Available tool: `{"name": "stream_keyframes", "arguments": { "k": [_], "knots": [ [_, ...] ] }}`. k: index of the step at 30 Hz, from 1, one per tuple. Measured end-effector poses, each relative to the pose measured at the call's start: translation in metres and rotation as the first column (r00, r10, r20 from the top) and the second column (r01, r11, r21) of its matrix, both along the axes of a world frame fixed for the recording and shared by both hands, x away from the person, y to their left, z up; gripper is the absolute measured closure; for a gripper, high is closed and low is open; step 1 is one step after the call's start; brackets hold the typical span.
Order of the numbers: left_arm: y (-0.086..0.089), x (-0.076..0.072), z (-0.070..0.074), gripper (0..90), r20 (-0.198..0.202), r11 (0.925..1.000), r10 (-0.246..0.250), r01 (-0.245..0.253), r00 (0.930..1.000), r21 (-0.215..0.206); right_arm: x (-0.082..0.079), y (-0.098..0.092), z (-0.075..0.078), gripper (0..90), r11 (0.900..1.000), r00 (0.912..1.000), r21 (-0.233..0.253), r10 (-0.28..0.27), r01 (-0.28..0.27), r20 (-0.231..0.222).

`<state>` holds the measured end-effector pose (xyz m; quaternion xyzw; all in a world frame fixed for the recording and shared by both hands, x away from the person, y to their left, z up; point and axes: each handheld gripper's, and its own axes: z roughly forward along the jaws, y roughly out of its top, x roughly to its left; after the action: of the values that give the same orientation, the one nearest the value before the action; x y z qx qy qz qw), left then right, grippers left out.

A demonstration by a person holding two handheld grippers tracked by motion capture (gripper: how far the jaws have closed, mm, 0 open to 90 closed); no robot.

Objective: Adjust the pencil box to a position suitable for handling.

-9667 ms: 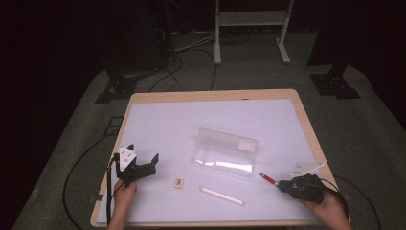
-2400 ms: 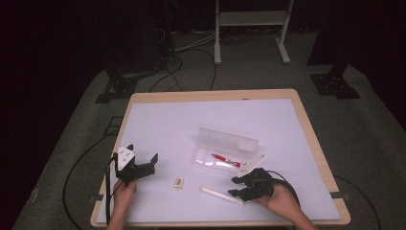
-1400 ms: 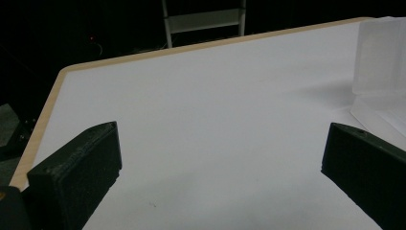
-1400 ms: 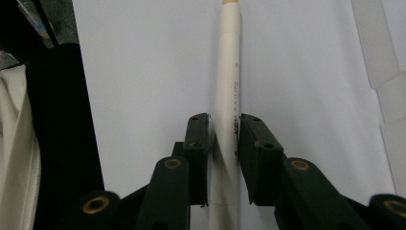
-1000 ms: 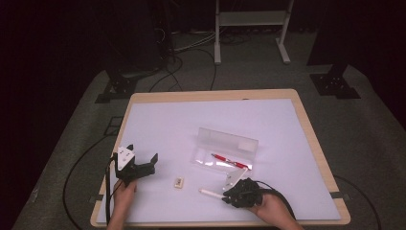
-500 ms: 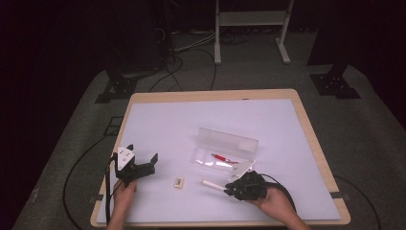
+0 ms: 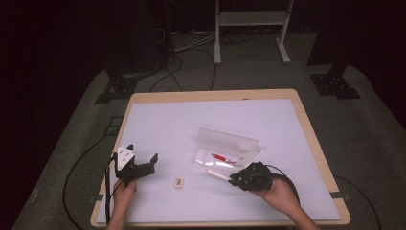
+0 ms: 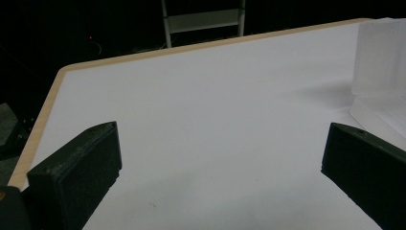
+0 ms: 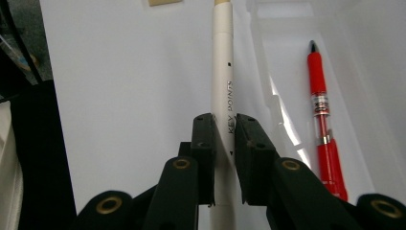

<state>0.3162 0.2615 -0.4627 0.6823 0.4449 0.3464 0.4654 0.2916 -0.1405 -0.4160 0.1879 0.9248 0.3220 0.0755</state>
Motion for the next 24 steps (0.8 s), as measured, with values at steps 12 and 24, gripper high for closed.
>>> {"name": "stream_keyframes", "arguments": {
  "k": [12,24],
  "knots": [
    [0.0,0.0,0.0,0.0,0.0,1.0,0.0,0.0,1.0,0.0,0.012,-0.004,0.018,77.8,1.0,0.9995,-0.01,-0.008,0.008,0.031],
    [0.0,0.0,0.0,0.0,-0.001,1.0,-0.001,0.001,1.0,-0.003,0.022,0.002,0.026,77.8,1.0,0.999,-0.027,-0.004,0.005,0.045]
  ]
}}
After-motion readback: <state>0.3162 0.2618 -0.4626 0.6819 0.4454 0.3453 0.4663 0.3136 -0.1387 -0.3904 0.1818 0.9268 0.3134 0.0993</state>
